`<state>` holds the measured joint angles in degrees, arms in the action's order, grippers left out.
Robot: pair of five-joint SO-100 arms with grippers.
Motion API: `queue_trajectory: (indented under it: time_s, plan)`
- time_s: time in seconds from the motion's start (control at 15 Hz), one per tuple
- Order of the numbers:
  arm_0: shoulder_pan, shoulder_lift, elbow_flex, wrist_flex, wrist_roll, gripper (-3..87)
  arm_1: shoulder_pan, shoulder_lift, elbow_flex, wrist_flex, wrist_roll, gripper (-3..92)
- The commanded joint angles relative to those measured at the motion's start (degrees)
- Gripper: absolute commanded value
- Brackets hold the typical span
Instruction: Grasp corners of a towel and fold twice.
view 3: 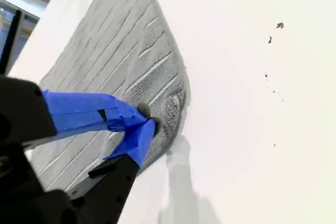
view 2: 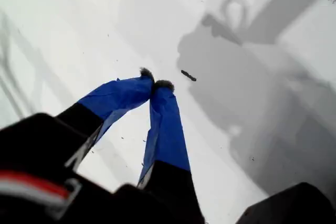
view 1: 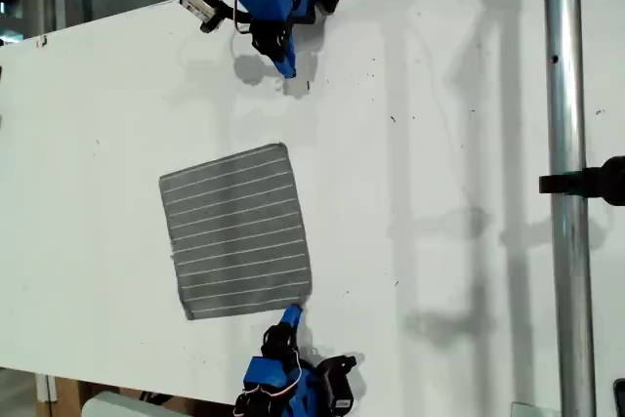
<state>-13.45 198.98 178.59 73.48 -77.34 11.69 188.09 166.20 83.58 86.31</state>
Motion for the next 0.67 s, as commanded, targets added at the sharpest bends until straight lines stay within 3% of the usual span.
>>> queue_trajectory:
  time_s: [0.0, 0.6]
  plan:
    - [-0.3, 0.3, 0.2, 0.3, -0.7, -2.6, -0.5, 0.2, -0.5, 0.4, 0.3, 0.5]
    - [6.4, 0.3, 0.2, 0.3, -4.8, -2.7, -1.9, 0.3, -1.8, -0.2, -0.7, -0.3]
